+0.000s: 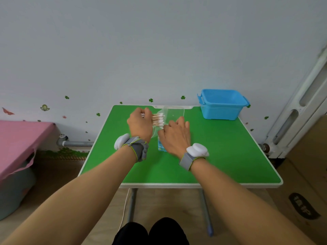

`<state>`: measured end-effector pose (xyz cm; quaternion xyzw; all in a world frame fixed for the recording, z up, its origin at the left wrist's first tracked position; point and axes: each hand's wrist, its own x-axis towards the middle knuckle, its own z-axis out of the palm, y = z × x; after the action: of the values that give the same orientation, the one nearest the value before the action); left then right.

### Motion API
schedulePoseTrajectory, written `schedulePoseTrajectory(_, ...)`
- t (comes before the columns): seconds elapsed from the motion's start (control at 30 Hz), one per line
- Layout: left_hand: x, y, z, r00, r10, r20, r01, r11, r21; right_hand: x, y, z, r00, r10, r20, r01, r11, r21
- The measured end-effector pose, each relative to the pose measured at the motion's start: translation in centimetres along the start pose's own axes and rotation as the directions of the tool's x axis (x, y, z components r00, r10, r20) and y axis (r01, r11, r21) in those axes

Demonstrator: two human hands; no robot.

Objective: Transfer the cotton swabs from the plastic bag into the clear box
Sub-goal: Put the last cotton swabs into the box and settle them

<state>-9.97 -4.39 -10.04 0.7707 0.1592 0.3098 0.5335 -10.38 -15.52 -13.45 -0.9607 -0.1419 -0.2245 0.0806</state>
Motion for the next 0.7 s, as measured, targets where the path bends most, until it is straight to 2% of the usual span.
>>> schedulePoseTrajectory(0.5,0.10,-0.43,-0.27,1.000,-0.015,-0.012,0.015,1.000,0.010,-0.67,-0.08,0.12,0.997,-0.046,-0.062,0.053,0.992,0.118)
schedulePoseTrajectory(0.7,-0.05,-0.38,-0.41,0.999,-0.028,-0.014,0.028,0.999,0.014,-0.53,0.44,0.44,1.000,-0.009,0.009,0.007,0.974,0.226)
